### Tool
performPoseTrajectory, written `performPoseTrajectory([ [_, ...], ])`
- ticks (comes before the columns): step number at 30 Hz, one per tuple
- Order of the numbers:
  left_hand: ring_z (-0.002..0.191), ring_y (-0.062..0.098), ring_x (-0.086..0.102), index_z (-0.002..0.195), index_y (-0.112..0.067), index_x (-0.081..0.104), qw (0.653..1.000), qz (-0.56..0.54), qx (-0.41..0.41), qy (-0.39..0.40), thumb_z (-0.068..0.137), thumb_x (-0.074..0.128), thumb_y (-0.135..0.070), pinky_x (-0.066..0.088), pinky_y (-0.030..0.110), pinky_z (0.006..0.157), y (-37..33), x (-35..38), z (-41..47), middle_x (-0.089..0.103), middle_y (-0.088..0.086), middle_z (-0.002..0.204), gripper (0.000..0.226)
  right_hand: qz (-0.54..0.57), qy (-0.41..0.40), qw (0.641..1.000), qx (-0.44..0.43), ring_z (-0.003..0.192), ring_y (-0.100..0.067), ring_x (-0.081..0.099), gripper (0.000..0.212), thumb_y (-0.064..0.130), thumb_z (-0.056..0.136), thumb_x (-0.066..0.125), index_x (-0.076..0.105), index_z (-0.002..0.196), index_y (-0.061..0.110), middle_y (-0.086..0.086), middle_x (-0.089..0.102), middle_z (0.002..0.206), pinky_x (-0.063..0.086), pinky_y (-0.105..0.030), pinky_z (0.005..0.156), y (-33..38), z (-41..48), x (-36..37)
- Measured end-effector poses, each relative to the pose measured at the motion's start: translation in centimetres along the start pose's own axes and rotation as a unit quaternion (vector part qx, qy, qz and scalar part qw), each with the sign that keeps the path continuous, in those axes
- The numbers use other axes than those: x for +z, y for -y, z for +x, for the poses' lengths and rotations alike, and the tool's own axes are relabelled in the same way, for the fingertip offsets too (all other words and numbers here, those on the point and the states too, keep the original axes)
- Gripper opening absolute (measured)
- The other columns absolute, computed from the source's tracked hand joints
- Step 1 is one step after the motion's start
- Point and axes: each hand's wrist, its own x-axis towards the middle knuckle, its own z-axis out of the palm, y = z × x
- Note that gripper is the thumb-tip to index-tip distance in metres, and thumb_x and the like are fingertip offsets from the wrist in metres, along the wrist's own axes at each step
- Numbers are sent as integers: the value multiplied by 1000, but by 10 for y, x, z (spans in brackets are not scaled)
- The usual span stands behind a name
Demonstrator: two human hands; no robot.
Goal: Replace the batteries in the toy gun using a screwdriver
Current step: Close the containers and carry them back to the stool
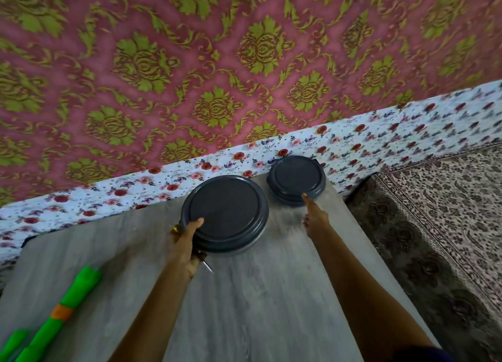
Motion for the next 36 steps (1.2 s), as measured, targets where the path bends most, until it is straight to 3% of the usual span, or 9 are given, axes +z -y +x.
performPoseTrajectory([
  [3,101,33,61,107,-16,61,1000,-5,4,-11,80,71,-17,55,48,78,3,4,17,64,13,112,29,10,-13,1000,9,54,-14,40,51,41,72,75,48,101,7,-4,45,69,38,-27,52,6,27,10],
  [6,105,35,61,114,-12,61,1000,-11,0,-25,79,71,-18,53,51,82,3,2,26,64,15,115,36,34,-26,999,6,60,-13,43,61,29,71,78,48,116,3,-10,51,95,42,-27,68,9,45,18],
  [9,109,38,60,120,-10,60,999,-6,-5,-31,77,73,-20,48,59,91,1,-1,31,63,17,118,45,49,-30,998,5,64,-15,47,62,22,74,75,45,123,-1,-11,52,93,43,-28,63,13,46,21],
  [11,107,37,60,121,-11,58,1000,-9,-1,-28,78,72,-19,48,58,91,-2,-4,31,63,16,118,45,68,-31,997,-5,81,-21,54,63,21,74,74,42,125,2,-13,53,103,48,-31,75,12,44,23],
  [15,103,32,61,123,-12,53,999,-31,-3,-35,78,72,-19,54,49,81,-12,-20,28,62,13,117,49,74,-55,995,-40,97,-27,58,72,24,66,80,43,124,3,-14,56,113,52,-40,88,4,25,20],
  [19,102,29,63,125,-13,55,997,-67,1,-26,78,73,-18,55,39,67,-23,-55,16,64,10,118,51,93,-29,993,-69,90,-22,59,67,18,69,80,36,118,7,-14,53,113,55,-35,81,-15,-11,23],
  [28,105,32,62,129,-12,50,991,-108,60,-55,73,76,-25,56,41,65,-74,-219,-25,61,14,123,63,42,83,993,-77,94,-24,60,48,18,75,74,55,115,-1,-11,57,109,55,-30,71,-117,-148,91],
  [31,109,30,60,126,-9,54,989,-122,62,-59,76,74,-26,53,47,85,-94,-286,-42,61,11,123,56,15,112,992,-56,95,-25,59,37,17,77,73,56,107,3,-12,57,110,54,-34,75,-166,-196,125],
  [36,96,30,62,127,-10,41,971,-156,113,-139,80,71,-16,54,42,69,-117,-398,-60,58,13,119,57,-24,166,985,-29,95,-26,58,38,18,80,70,56,111,0,-17,56,118,50,-36,81,-233,-261,178],
])
